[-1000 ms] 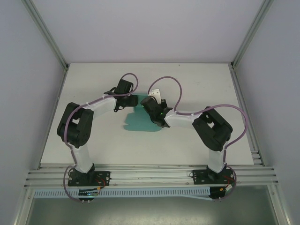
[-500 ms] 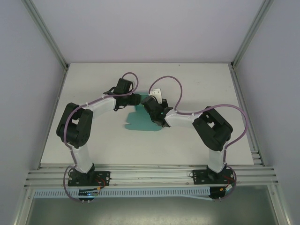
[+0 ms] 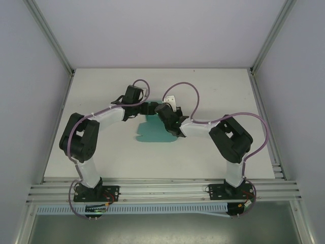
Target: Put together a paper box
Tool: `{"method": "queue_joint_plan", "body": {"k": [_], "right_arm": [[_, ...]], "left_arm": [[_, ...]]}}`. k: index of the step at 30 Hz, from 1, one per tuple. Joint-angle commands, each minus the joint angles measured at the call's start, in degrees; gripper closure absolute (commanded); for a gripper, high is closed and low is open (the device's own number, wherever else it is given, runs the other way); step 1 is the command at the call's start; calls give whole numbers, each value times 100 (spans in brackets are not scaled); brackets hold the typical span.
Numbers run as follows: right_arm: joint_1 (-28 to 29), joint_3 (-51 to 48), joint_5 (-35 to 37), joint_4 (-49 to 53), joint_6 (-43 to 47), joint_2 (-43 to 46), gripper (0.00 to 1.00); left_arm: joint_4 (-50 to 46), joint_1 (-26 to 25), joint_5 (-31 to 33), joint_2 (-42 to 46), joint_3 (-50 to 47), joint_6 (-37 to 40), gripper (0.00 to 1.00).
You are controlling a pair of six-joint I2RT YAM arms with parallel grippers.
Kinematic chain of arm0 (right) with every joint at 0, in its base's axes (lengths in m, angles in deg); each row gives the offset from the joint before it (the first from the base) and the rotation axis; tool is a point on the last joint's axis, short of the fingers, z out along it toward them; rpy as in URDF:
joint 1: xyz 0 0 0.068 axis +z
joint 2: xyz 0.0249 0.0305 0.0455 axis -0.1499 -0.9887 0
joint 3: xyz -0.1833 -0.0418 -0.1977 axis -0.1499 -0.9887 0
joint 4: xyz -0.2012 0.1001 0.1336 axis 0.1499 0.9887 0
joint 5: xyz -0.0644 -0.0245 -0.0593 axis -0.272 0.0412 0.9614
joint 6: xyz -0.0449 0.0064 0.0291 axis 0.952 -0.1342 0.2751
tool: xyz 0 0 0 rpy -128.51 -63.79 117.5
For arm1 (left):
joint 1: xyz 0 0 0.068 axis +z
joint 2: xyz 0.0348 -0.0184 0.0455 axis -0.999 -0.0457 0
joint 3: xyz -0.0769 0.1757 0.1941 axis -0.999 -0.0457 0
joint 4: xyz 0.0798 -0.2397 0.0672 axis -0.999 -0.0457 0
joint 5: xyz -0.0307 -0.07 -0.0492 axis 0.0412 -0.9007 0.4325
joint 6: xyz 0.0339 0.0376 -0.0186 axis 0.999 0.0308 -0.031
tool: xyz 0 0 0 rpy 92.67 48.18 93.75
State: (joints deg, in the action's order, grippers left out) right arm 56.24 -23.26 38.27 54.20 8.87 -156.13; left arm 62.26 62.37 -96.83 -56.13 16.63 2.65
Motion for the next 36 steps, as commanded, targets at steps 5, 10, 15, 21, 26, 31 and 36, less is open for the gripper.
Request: {"method": "queue_joint_plan", "body": {"k": [5, 10, 15, 21, 26, 31, 36], "right_arm": [[-653, -278, -1611, -624, 580, 76, 100], [-1078, -265, -2569, -653, 713, 10, 100], [-1283, 133, -3417, 7, 1806, -62, 100], [-1761, 1559, -5268, 2872, 4301, 37, 100], [-1836, 3483, -5603, 5970, 6552, -471, 100], [-1382, 4659, -3810, 7110, 7599, -1205, 100], [-889, 4763, -2508, 6369, 8345, -1804, 100]], "left_arm": [[-310, 23, 386, 518, -179, 99, 2], [-172, 32, 420, 967, -440, 108, 1], [-159, 45, 691, 1348, -484, 174, 2], [-46, 418, 369, 1870, -912, -34, 2], [11, 1030, 139, 2199, -1299, -257, 1], [-51, 1092, 308, 2231, -1484, -194, 2], [-82, 1147, 436, 2192, -1554, -181, 1]]}}
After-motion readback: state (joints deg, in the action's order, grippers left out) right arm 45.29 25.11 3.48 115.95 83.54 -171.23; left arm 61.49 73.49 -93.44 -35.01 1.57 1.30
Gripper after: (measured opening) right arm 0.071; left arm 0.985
